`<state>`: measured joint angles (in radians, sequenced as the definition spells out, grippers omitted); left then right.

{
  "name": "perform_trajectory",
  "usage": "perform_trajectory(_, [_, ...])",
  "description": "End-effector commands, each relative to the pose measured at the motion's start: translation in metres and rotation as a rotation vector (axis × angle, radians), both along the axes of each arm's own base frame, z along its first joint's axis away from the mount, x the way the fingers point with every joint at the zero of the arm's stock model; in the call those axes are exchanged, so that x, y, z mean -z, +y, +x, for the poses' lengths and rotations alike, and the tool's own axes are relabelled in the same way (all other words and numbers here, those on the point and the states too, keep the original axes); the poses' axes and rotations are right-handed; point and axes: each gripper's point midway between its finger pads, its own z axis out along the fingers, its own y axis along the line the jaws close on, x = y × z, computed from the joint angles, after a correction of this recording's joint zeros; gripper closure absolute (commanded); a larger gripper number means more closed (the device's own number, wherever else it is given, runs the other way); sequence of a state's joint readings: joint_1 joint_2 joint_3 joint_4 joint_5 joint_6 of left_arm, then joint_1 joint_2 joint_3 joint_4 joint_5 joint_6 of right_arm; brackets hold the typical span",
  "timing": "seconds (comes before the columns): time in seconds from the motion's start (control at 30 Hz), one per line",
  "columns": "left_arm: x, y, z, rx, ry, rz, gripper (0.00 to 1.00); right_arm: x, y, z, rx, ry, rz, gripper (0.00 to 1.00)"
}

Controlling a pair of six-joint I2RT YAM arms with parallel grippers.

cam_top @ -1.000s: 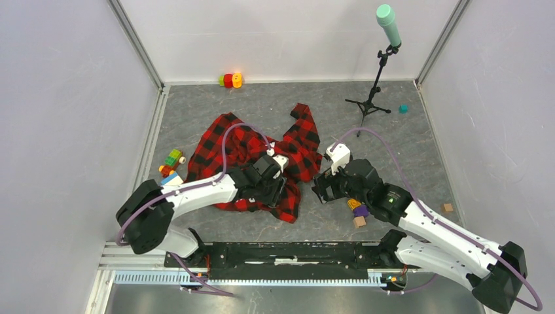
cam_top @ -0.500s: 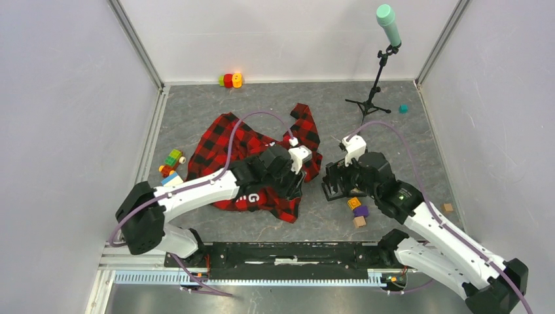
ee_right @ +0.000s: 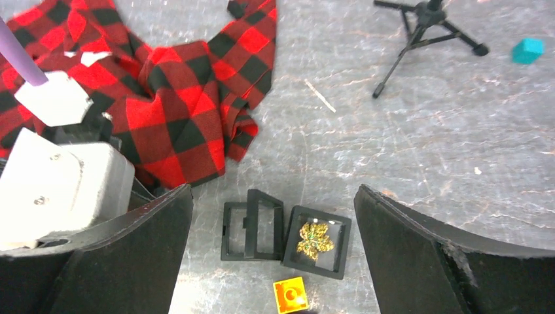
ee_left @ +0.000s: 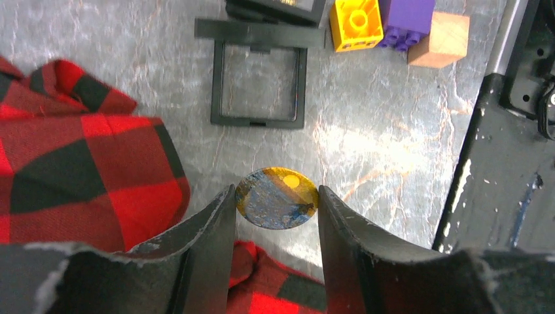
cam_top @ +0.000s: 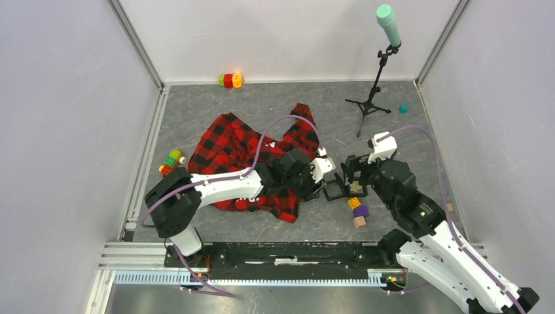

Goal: Remove the brooch from the garment
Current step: Pick up the brooch from the clothes, then place the brooch in the brooch box.

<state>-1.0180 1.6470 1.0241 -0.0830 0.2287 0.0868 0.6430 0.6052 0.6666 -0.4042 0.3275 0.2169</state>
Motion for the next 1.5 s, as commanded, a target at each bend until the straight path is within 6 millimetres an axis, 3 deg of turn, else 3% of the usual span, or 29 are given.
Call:
perform_trajectory(0.0, [-0.021,-0.032,0.016,0.084,-0.170,-0.125,0.48,-0.021,-0.017,0.005,0.098,-0.087,0.039,0.02])
perform_trajectory(0.37, [-0.005,-0.052,0.027,0.095,-0.184,-0.144,0.48,-0.043,-0.022,-0.002,0.101,-0.181,0.119,0.02])
perform_trajectory(1.47, [0.021,-0.083,0.034,0.095,-0.123,-0.155,0.49,-0.029,-0.020,-0.004,0.080,-0.160,0.098,0.02])
